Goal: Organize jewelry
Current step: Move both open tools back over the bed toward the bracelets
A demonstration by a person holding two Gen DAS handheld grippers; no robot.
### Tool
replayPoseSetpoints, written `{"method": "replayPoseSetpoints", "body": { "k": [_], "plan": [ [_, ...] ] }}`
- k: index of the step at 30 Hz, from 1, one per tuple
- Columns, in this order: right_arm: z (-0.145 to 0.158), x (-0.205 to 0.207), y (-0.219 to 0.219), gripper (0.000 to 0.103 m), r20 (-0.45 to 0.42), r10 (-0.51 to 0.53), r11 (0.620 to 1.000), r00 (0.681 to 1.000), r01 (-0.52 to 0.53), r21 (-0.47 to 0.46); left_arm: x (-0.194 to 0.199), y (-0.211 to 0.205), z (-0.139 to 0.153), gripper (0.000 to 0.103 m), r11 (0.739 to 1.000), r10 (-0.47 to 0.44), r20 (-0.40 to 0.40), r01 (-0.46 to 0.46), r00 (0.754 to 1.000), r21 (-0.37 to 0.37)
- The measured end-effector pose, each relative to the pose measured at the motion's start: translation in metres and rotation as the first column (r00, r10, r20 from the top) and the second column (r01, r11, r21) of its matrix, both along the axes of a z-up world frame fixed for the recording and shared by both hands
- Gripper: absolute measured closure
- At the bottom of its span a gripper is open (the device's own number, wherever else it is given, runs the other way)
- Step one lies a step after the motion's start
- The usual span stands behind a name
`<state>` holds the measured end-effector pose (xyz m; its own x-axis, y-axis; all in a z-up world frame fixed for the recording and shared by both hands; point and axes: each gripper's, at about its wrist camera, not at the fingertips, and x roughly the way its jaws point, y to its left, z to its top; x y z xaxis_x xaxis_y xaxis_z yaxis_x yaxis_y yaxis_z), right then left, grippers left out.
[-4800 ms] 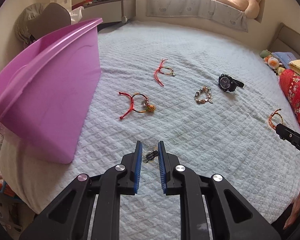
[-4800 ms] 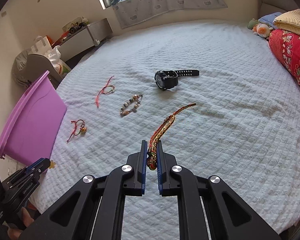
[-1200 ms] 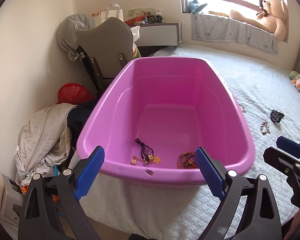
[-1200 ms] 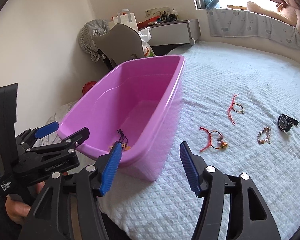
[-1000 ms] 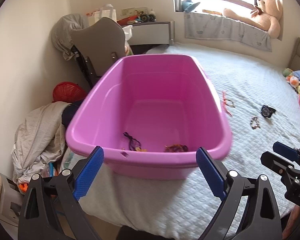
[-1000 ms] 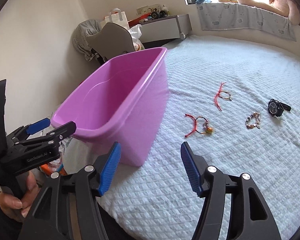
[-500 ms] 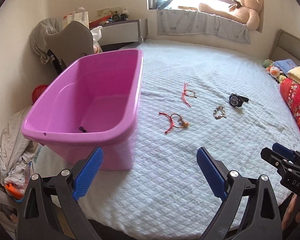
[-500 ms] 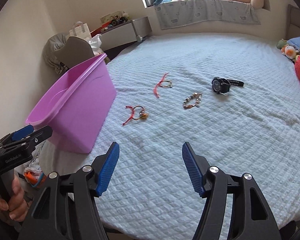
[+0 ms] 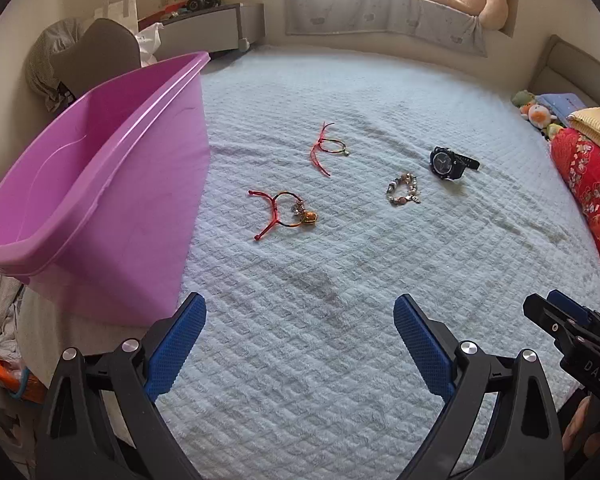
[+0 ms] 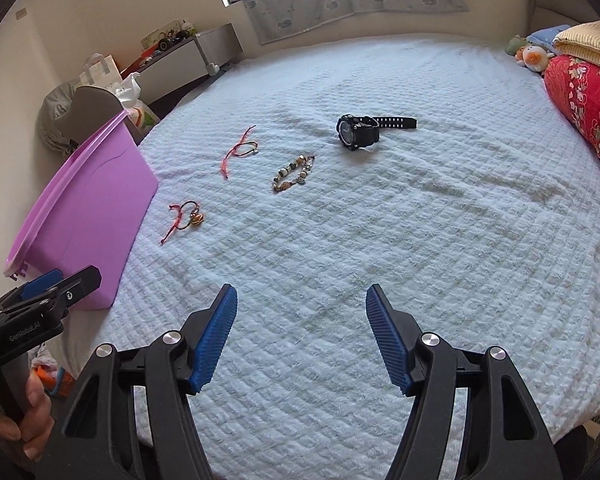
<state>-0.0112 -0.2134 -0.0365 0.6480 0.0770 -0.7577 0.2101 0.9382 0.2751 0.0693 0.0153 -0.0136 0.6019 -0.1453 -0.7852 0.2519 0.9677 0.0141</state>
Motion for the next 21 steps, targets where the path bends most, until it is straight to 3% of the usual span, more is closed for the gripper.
{"method": "replayPoseSetpoints", "body": {
  "k": [7,21],
  "plan": [
    [-0.023,0.038,-0.003,0.036,-0.036,0.028,1.000,0.999,-0.029,-0.010,0.036,-0.006,-0.030,0.010,0.998,0.058,-0.055,-0.057,0.997,0.014],
    [-0.062,0.146,-0.005,0.036,-0.091,0.066,0.997,0.994,-0.070,-0.042,0.121,-0.013,-0.070,0.010,0.988,0.153,-0.068,-0.152,0.986,0.033]
  ]
}}
